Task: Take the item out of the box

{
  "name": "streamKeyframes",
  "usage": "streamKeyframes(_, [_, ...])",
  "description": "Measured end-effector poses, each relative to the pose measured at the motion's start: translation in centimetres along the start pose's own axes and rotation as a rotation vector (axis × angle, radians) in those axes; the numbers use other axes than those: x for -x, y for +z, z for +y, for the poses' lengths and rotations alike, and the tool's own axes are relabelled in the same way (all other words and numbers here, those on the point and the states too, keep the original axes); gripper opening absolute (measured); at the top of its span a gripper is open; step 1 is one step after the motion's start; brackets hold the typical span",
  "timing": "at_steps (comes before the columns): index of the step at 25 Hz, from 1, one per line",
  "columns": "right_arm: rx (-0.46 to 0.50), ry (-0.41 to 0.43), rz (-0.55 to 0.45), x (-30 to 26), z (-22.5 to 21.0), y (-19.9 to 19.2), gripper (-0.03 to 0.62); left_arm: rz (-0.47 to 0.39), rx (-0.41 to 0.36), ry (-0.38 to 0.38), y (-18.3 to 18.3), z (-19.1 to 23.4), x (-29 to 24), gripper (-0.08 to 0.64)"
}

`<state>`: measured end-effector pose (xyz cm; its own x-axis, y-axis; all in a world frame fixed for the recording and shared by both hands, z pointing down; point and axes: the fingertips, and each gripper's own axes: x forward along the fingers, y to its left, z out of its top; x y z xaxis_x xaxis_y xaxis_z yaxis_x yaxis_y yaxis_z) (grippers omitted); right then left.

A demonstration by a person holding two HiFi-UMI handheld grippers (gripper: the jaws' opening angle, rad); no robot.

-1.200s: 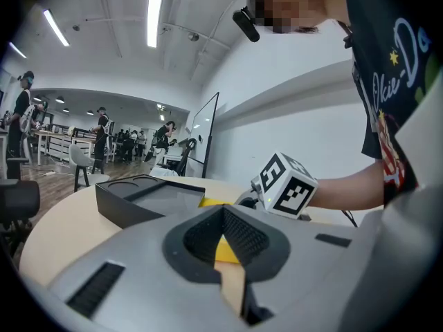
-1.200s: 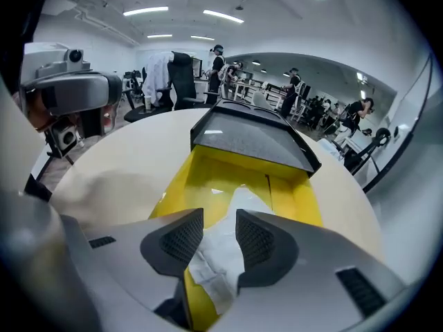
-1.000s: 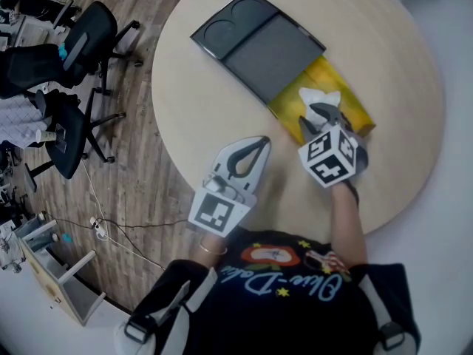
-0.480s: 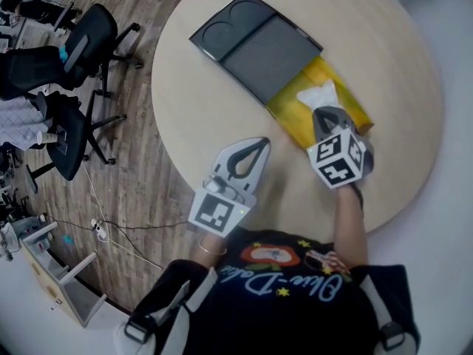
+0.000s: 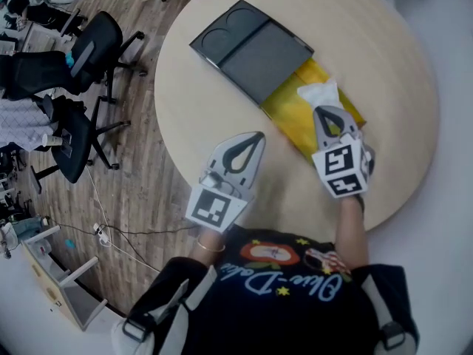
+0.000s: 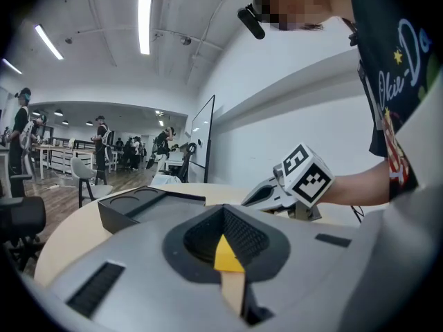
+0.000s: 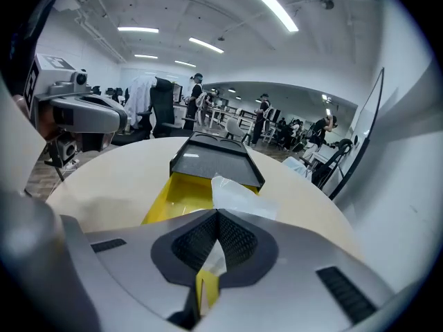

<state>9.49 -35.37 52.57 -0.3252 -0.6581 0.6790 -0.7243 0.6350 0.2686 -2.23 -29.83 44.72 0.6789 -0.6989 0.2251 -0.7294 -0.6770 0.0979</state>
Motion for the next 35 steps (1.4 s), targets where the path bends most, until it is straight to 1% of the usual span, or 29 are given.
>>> streamKeyframes(3, [-0.025, -0.012, -0.055, 1.6, -0.4, 0.7, -0.002, -0.011, -0.025, 0.012, 1.0, -0.3, 0.1, -0.014])
streamKeyframes(8, [-0.056, -0.023, -0.135, 4.9, -0.8, 1.3, -0.002, -0.032, -0.08, 0.01, 2.9, -1.9, -0.1, -0.014])
streamKeyframes(12, [-0.104, -0.02, -0.225, 7.6, -0.7, 1.8, -0.002, -0.048, -0.103, 0.011, 3.9, -3.3, -0.1, -0.014])
streamKeyframes(14, [-0.106, -0.022, -0.258, 8.8, -0.8, 2.0, -0.002, -0.052, -0.107, 0.013, 4.1, -3.9, -0.2, -0.014])
streamKeyframes(17, [-0.098, -0.055, -0.301, 10.8, -1.2, 2.2, -0.002, -0.063, -0.119, 0.016, 4.9, -4.7, -0.1, -0.014])
streamKeyframes(19, [-0.115, -0.069, -0.347, 12.3, -1.4, 2.6, -0.002, -0.074, -0.13, 0.024, 5.7, -5.2, 0.2, -0.014])
streamKeyframes(23, [-0.078, -0.07, -0.392, 15.0, -1.6, 2.8, -0.002, -0.091, -0.159, 0.039, 6.5, -6.3, 0.5, -0.014])
streamKeyframes(29, [-0.079, -0.083, -0.485, 18.3, -1.8, 3.4, -0.002, -0.104, -0.175, 0.04, 7.1, -8.3, 0.9, -0.014])
streamKeyframes(35, [-0.07, -0.085, -0.527, 20.3, -1.9, 3.4, -0.002, -0.117, -0.176, 0.047, 7.7, -9.5, 1.2, -0.014])
